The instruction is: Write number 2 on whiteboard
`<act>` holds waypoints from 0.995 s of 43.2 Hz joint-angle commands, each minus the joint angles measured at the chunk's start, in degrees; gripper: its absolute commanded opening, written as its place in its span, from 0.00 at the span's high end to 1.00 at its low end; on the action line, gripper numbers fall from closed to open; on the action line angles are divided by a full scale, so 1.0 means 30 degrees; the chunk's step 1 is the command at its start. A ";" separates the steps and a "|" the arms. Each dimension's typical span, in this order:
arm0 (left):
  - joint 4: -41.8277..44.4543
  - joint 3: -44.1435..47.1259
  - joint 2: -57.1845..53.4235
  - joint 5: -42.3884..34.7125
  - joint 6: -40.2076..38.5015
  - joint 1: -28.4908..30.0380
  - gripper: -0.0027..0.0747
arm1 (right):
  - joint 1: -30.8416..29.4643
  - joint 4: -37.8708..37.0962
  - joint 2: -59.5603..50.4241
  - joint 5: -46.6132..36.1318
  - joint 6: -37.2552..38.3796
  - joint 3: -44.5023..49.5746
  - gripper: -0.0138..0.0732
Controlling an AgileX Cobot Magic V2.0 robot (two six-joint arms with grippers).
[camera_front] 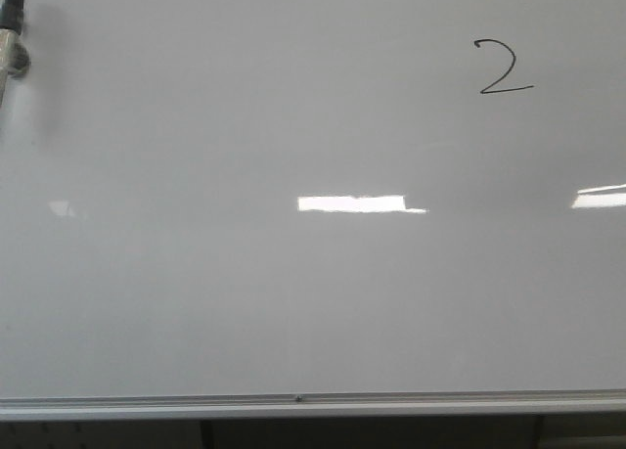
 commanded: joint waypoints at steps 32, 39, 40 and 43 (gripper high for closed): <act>-0.3003 1.5182 -1.0835 -1.5297 0.0412 0.4984 0.99 | -0.0098 -0.0086 0.0109 -0.1150 0.0023 -0.0399 0.92; -0.3268 1.7208 -1.1823 -1.7846 0.0412 0.4984 0.99 | -0.0098 -0.0086 0.0109 -0.1150 0.0023 -0.0399 0.92; -0.3218 1.7452 -1.1946 -1.8207 0.0441 0.4984 0.99 | -0.0098 -0.0086 0.0109 -0.1150 0.0023 -0.0399 0.92; -0.3134 1.7939 -1.1949 -1.9156 0.0441 0.4984 0.99 | -0.0098 -0.0086 0.0109 -0.1148 0.0023 -0.0399 0.92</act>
